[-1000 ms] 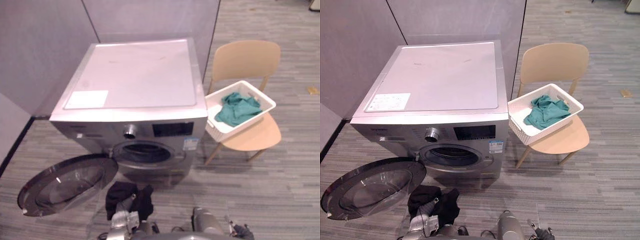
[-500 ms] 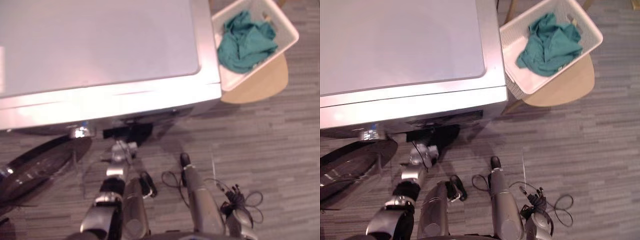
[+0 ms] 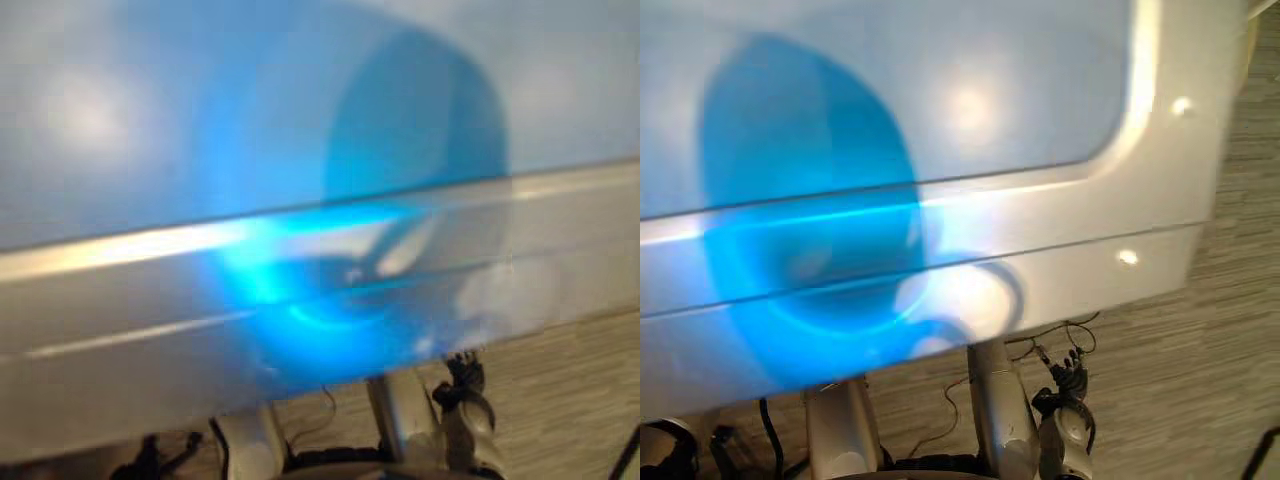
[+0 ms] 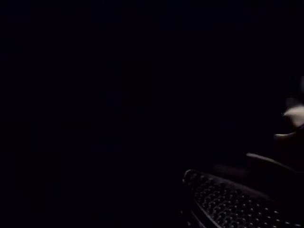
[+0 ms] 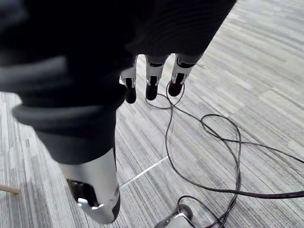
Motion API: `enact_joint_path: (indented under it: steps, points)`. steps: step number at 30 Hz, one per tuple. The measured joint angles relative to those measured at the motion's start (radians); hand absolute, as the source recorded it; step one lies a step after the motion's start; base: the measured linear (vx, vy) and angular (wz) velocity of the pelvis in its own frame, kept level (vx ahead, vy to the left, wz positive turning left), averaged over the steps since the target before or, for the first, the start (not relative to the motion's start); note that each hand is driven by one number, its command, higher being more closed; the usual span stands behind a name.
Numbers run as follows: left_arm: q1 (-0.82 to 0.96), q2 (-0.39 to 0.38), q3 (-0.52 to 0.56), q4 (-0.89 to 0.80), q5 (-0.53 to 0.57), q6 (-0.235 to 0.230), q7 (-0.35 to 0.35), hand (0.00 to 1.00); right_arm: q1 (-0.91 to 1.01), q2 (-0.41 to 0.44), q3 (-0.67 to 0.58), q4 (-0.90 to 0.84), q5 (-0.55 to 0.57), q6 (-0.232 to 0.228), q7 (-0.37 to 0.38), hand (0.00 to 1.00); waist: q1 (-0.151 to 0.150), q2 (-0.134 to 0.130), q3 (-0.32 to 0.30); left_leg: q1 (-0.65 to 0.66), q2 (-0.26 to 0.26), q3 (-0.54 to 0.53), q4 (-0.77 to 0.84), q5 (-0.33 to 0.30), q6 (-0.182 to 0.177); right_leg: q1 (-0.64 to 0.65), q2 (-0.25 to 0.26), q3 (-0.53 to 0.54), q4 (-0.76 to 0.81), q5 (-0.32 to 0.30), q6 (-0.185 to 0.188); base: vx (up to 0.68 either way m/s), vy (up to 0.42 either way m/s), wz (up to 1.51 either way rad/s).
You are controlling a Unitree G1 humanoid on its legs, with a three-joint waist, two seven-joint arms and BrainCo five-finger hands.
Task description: Pick up the laundry basket with both hands and put the clothes into the washing machine.
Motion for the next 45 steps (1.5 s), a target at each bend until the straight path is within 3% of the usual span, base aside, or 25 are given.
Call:
enact_joint_path:
  steps: [7, 11, 16, 20, 24, 25, 30, 32, 38, 45]
  points:
    - [-0.08, 0.094, -0.16, 0.0, -0.017, -0.001, 0.034, 1.0, 0.106, -0.006, -0.014, -0.002, 0.053, -0.015, 0.02, 0.0, 0.037, 0.0, 0.0, -0.034, 0.024, -0.004, -0.033, 0.003, 0.034, 0.061, 0.011, 0.008, -0.275, 0.182, 0.0, -0.02, 0.034, -0.31]
    - [-0.108, 0.153, -0.276, 0.0, -0.014, -0.006, 0.079, 1.0, 0.12, -0.03, -0.057, -0.003, 0.068, -0.018, 0.024, 0.0, 0.041, 0.0, 0.0, -0.06, 0.018, -0.006, -0.021, 0.015, 0.03, 0.087, -0.002, -0.001, -0.375, 0.229, -0.002, 0.0, -0.002, -0.01]
    - [-0.138, 0.161, -0.362, -0.002, 0.057, -0.023, 0.179, 1.0, 0.121, -0.051, -0.072, -0.015, 0.068, -0.041, 0.036, 0.0, 0.041, 0.001, 0.001, -0.077, -0.001, -0.038, -0.038, 0.029, 0.035, 0.099, -0.005, -0.023, -0.407, 0.238, -0.01, 0.01, -0.022, 0.15]
    - [-0.138, 0.163, -0.363, -0.029, 0.141, -0.021, 0.268, 1.0, 0.121, -0.054, -0.071, -0.038, 0.068, -0.051, 0.034, 0.0, 0.042, 0.001, 0.001, -0.078, -0.008, -0.04, -0.051, 0.036, 0.035, 0.1, -0.009, -0.027, -0.423, 0.247, -0.015, 0.01, -0.011, 0.03]
    - [-0.137, 0.166, -0.357, -0.031, 0.307, 0.024, 0.327, 1.0, 0.121, -0.07, -0.065, -0.042, 0.068, -0.082, 0.012, 0.0, 0.037, 0.001, 0.001, -0.079, -0.008, -0.04, -0.05, 0.038, 0.037, 0.1, -0.008, -0.027, -0.423, 0.253, -0.018, 0.0, 0.0, 0.0]
    - [-0.135, 0.168, -0.357, -0.032, 0.328, 0.031, 0.327, 0.0, 0.121, -0.072, -0.065, -0.042, 0.068, -0.083, 0.011, 0.0, 0.036, 0.001, 0.001, -0.08, -0.008, -0.04, -0.05, 0.038, 0.037, 0.1, -0.009, -0.027, -0.423, 0.253, -0.018, 0.0, 0.0, 0.0]
    - [-0.113, 0.19, -0.33, -0.039, 0.495, 0.099, 0.304, 0.0, 0.12, -0.083, -0.045, -0.028, 0.078, -0.09, 0.004, 0.0, 0.018, 0.001, 0.001, -0.079, -0.007, -0.041, -0.047, 0.038, 0.037, 0.101, -0.007, -0.027, -0.421, 0.254, -0.018, 0.0, 0.0, 0.0]
    - [-0.101, 0.189, -0.28, -0.038, 0.524, 0.118, 0.248, 0.0, 0.119, -0.086, -0.018, -0.028, 0.079, -0.087, 0.005, 0.0, 0.003, 0.001, 0.0, -0.077, -0.007, -0.05, -0.043, 0.038, 0.037, 0.108, -0.005, -0.031, -0.418, 0.254, -0.018, -0.01, -0.015, 0.05]
    - [-0.054, 0.148, -0.169, 0.006, 0.548, 0.142, 0.114, 0.0, 0.119, -0.085, 0.004, -0.028, 0.099, -0.056, 0.026, 0.0, -0.022, 0.0, 0.0, -0.044, -0.007, -0.057, -0.037, 0.037, 0.037, 0.138, -0.003, -0.031, -0.404, 0.254, -0.018, 0.0, 0.0, 0.01]
    - [0.055, 0.04, -0.038, 0.014, 0.493, 0.126, 0.051, 0.0, 0.113, -0.08, 0.006, -0.029, 0.098, -0.032, 0.041, 0.0, -0.029, -0.001, -0.001, 0.052, -0.02, -0.056, -0.069, 0.037, 0.038, 0.217, -0.007, -0.038, -0.401, 0.254, -0.019, 0.02, 0.011, 0.05]
